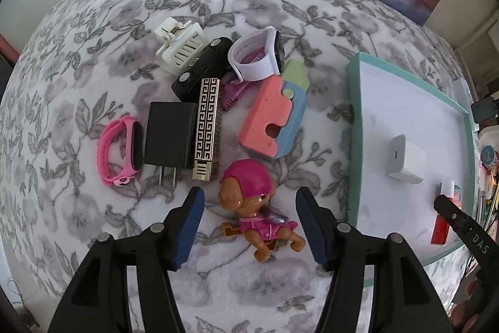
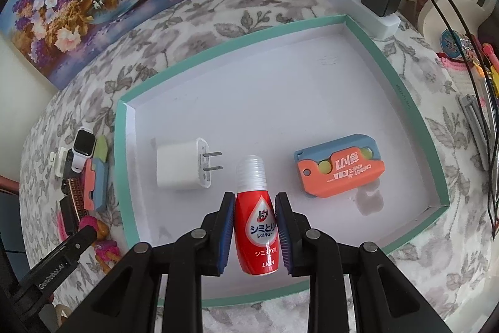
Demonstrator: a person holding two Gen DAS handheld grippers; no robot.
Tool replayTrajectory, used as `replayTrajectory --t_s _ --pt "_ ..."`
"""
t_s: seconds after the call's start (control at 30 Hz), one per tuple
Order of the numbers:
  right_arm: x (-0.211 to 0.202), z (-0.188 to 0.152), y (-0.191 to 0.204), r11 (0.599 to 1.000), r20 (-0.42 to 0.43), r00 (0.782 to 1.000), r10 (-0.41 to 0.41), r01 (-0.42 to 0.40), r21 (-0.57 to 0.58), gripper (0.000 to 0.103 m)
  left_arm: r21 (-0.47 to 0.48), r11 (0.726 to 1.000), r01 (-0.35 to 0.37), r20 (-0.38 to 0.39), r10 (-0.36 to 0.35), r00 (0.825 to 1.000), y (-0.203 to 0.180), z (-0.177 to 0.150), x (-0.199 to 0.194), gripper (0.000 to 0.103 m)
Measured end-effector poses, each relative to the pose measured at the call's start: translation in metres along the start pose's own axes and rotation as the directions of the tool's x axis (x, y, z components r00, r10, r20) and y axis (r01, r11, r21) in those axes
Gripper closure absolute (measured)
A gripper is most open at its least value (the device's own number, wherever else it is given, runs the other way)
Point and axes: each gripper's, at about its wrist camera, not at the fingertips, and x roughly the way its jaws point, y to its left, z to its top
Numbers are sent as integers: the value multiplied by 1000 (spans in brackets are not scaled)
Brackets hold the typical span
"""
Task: Organize rigid objects
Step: 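Carry the red bottle and dog figure over the tray with both grippers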
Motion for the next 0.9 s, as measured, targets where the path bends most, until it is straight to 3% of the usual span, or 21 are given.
replayTrajectory --t_s 0.3,0.4,0.53,0.77,0.9 --pt "3 1 0 1000 -11 1000 -1 1 -4 75 4 1000 -18 -51 19 999 -5 -1 27 41" --pt "5 1 0 1000 -17 1000 -3 3 -6 75 19 999 -32 -51 33 998 -8 2 37 45" --pt "7 2 0 1000 -20 1000 -6 6 -4 75 30 999 -32 -45 34 998 -13 5 39 57" --pt "8 2 1 1000 -26 1000 -6 6 -7 75 18 1000 12 -33 -12 999 -14 3 30 58" --pt "10 2 0 1000 -32 999 -7 6 -6 75 36 998 42 37 -44 998 -26 9 -2 58"
